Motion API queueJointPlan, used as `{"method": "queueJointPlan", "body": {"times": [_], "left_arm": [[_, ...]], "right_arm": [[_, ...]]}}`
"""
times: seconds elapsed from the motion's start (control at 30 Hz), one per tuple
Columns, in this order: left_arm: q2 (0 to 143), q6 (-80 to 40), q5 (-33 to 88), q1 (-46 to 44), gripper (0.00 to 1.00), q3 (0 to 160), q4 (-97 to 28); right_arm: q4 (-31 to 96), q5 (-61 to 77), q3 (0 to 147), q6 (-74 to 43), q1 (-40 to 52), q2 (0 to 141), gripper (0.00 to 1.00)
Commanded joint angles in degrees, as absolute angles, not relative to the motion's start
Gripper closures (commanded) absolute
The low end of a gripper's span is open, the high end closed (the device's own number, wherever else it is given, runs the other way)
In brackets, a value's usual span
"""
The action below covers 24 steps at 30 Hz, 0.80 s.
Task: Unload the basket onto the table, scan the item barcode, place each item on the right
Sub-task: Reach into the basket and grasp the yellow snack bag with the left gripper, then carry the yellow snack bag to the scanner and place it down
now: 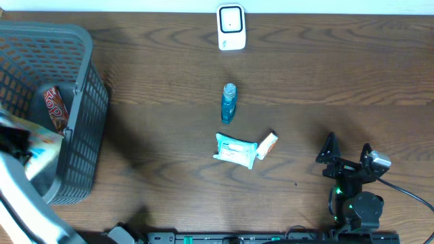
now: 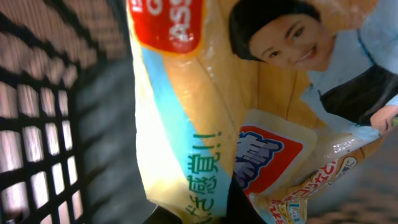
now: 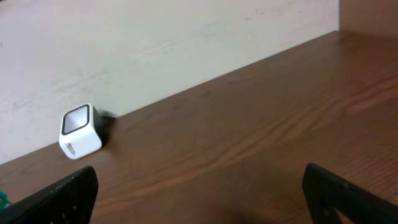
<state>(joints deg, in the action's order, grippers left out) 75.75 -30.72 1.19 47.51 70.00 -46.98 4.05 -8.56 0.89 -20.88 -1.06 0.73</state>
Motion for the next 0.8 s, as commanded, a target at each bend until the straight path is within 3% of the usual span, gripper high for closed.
{"method": "queueJointPlan", "body": {"times": [0.0,0.17,0.37,0.53,0.63,0.77], "left_arm": [[67.7,-37.9,1.1,47.3,0.92,72.3,-46.2],[56.2,-44.9,5.4,47.3,0.92,72.3,-40.2],[46.7,-44.9,34.7,46.0,0.92,72.2,-29.4],[45.3,-36.6,56.3,37.8,0.92,72.1,-32.1],[45.3,-27.5,54.6,29.1,0.92,71.0,-39.4],[45.7,-22.4,43.5,17.1,0.92,68.0,-44.9]], "right_arm": [[4.1,-8.4,0.7,-21.6,-1.8,0.5,0.01],[4.1,-8.4,0.7,-21.6,-1.8,0.5,0.01],[4.1,-8.4,0.7,-21.6,-1.8,0.5,0.01],[4.1,-8.4,0.7,-21.6,-1.8,0.5,0.01],[4.1,-8.4,0.7,-21.6,-1.8,0.5,0.01],[4.1,-8.4,0.7,-21.6,-1.8,0.5,0.01]]}}
